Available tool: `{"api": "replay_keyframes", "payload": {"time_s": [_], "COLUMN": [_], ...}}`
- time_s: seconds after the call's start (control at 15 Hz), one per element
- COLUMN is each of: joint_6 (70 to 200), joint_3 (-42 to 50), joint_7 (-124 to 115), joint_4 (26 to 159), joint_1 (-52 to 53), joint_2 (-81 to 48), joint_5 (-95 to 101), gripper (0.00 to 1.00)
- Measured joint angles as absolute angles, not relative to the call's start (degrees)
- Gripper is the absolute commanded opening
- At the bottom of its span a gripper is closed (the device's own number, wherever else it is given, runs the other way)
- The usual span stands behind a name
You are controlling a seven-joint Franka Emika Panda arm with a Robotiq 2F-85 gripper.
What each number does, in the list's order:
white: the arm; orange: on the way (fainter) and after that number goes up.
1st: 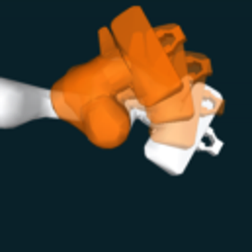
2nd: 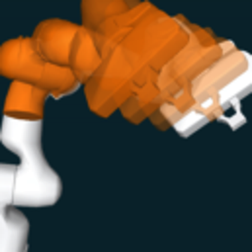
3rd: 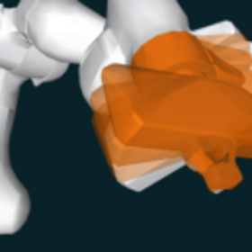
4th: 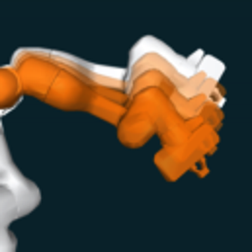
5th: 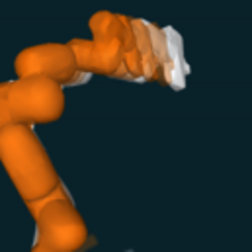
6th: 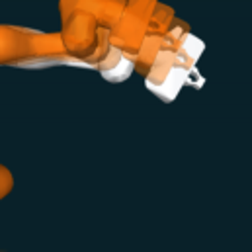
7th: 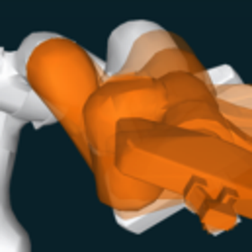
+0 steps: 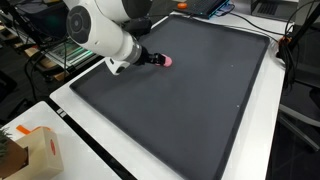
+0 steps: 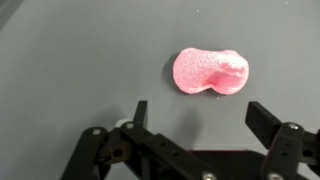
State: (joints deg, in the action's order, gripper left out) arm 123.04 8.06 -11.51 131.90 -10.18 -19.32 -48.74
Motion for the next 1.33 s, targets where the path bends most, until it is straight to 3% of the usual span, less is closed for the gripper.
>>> {"api": "replay_keyframes", "payload": {"time_s": [0.53,1.33], "joint_6": [122.99,119.64], "joint_3": [7.38,4.27], "joint_7": [-12.65,-14.17], "joint_4": [126.15,116.16], "joint_1": [-8.70,-0.79], "joint_2": [-22.57,-25.64], "joint_5": [-46.90,-17.45], "gripper": [1.00,1.00]}}
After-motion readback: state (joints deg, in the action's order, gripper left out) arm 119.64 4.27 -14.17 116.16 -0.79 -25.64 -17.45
